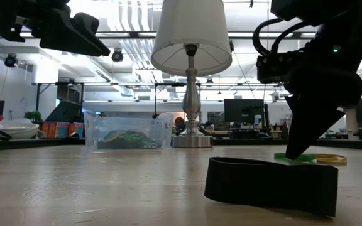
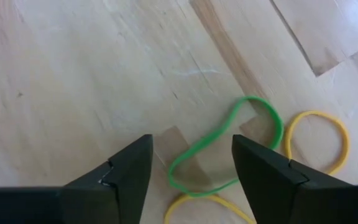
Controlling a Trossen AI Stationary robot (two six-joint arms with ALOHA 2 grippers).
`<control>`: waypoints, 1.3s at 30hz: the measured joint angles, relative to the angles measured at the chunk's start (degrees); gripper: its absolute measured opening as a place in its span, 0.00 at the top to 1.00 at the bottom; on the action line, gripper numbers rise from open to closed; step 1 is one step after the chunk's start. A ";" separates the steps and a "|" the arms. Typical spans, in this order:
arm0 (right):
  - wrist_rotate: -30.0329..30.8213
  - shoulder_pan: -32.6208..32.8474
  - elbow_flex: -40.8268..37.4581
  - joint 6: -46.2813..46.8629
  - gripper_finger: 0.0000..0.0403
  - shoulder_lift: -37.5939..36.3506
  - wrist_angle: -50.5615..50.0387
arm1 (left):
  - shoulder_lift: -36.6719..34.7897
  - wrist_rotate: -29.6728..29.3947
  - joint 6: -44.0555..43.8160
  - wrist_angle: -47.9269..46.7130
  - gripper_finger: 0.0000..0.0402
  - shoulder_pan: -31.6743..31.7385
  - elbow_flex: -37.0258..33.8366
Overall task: Pick and place rubber bands into bin
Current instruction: Put the green rubber band into the transparent bin
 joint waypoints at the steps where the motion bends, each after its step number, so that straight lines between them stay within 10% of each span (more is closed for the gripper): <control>1: -0.22 0.00 0.00 0.42 0.46 0.00 0.00 | 0.01 0.00 0.00 -0.01 0.71 0.00 0.00; 14: -3.00 0.02 -0.74 5.04 0.48 2.11 0.03 | 0.03 0.00 0.01 0.02 0.71 0.02 -0.07; 32: -4.82 0.02 1.63 -4.18 0.96 3.10 -0.23 | 0.03 0.00 0.03 0.01 0.71 0.05 -0.31; 39: -1.35 1.22 3.41 -11.47 0.98 3.43 -1.01 | 0.03 0.00 0.03 0.03 0.71 0.04 -0.31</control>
